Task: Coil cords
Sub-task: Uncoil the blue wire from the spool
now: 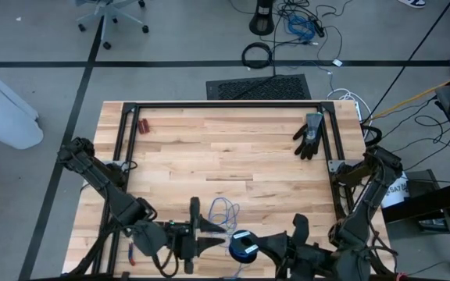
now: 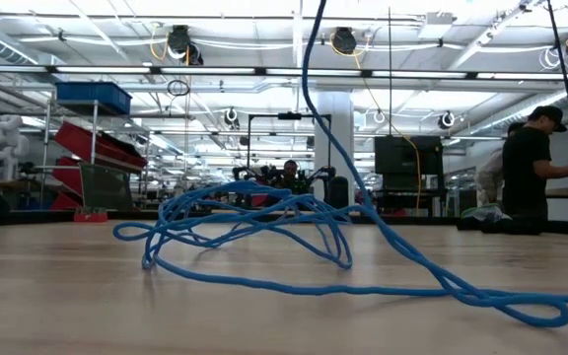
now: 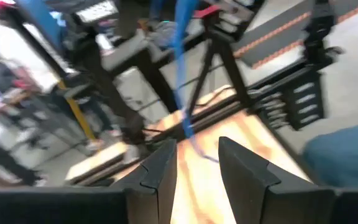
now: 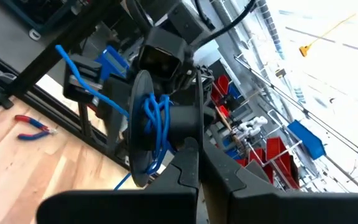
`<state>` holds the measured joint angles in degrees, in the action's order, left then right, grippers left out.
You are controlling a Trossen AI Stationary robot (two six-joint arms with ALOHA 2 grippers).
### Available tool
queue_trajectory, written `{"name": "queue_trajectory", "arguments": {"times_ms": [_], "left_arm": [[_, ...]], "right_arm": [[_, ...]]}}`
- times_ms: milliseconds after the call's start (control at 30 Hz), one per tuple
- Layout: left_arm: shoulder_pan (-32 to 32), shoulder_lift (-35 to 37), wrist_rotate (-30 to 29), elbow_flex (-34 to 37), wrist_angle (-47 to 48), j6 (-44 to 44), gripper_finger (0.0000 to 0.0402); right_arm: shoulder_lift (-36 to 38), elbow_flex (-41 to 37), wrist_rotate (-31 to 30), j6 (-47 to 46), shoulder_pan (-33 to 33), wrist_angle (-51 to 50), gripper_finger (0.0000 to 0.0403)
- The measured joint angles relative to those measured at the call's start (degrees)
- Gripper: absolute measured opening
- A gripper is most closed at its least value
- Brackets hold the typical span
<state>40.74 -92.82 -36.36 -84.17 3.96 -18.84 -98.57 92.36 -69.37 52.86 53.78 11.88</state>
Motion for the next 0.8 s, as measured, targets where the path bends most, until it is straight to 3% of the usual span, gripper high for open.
{"name": "queue_trajectory", "arguments": {"times_ms": [133,333,633,800], "left_arm": [[-0.91,-0.29,3.19,0.34,-0.47,0.73,0.0125],[-2.47,-2.46,2.77,0.38,-1.05,2.08,0.0131],[-5.96,-5.51,-1.34,0.45,-2.09,5.07,0.0202],[-6.27,-5.51,-1.24,0.45,-1.93,5.08,0.0216]], "right_arm": [[0.00,0.00,-3.60,0.13,0.13,-0.10,0.0000],[0.00,0.00,-6.83,0.20,0.17,-0.51,0.0000],[0.00,0.00,-7.16,0.26,0.20,-0.55,0.0000],[0.00,0.00,-7.20,0.35,0.31,-0.65,0.0000]]}}
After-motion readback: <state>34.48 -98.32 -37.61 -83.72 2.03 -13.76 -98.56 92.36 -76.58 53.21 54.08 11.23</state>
